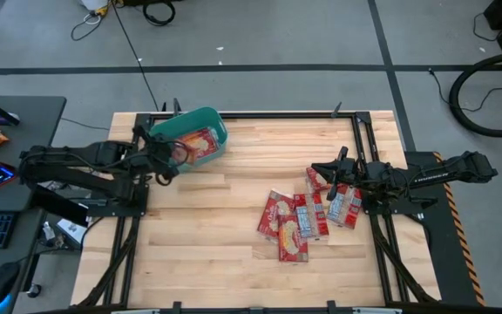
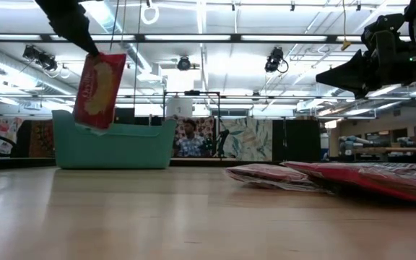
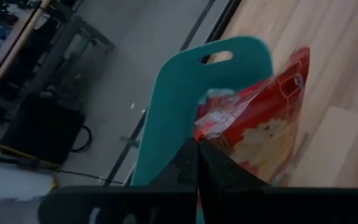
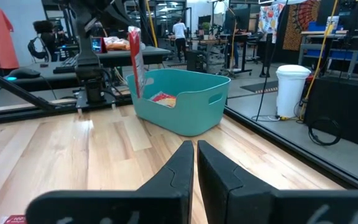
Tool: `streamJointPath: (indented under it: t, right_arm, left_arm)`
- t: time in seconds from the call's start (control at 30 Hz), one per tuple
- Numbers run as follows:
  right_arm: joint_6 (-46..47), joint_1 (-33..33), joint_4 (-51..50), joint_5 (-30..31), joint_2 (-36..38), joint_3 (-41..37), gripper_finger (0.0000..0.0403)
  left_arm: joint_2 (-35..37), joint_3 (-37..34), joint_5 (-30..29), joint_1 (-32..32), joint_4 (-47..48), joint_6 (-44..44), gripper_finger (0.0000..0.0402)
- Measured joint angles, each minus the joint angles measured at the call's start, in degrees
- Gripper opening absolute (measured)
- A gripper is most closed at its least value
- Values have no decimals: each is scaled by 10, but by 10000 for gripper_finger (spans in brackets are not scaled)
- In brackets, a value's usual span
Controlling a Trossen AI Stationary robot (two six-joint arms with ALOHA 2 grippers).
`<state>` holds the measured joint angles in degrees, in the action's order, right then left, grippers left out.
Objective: Sort popcorn bags into baskets
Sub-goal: Put the red popcorn bag into the green bin
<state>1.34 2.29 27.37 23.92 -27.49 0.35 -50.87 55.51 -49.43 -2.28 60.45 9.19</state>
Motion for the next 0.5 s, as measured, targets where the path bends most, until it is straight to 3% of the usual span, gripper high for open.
streamJointPath:
  t: [0.5]
  right_arm:
    - [0, 0, 0, 0, 0, 0, 25]
  left_arm:
    - [11, 1, -75, 0, 26, -57, 0]
